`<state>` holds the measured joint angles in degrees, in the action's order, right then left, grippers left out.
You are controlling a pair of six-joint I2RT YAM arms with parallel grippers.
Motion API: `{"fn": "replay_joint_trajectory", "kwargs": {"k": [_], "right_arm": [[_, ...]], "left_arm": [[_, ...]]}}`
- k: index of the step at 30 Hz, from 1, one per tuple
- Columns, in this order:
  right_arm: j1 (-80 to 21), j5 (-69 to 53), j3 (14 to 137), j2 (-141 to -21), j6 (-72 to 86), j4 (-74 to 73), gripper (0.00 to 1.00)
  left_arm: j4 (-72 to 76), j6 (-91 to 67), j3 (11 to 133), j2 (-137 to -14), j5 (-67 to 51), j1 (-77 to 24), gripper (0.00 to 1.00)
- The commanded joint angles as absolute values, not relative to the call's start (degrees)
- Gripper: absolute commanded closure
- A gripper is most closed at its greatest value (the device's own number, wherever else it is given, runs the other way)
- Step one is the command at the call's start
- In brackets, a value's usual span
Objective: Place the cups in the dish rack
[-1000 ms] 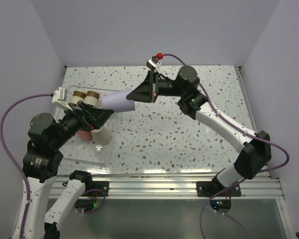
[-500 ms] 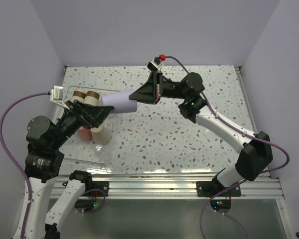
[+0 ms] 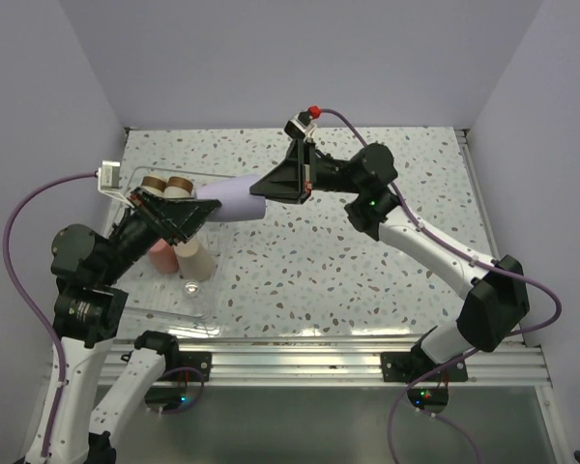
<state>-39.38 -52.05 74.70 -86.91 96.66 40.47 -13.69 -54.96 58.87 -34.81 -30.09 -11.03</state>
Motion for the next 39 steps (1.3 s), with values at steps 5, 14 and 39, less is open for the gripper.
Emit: {"fn": "replay_joint_trajectory", "kwargs": {"k": [5, 14, 39], "right_arm": [[-39.64, -51.07, 73.83, -84.29, 98.0, 45.0, 1.0], [-38.5, -51.95, 76.54, -82.27, 76.48, 15.9, 0.23], [-37.97, -40.78, 83.41, -83.84, 44.47, -32.78, 0.17]], "left_arm": [[-11.76, -54.32, 59.23, -35.6, -32.96, -11.25, 0.64], [-41.79, -42.73, 73.19, -41.47, -20.15, -11.25, 1.0], [-75.5, -37.36, 64.69, -50.53, 22.67, -8.09, 1.0]]}}
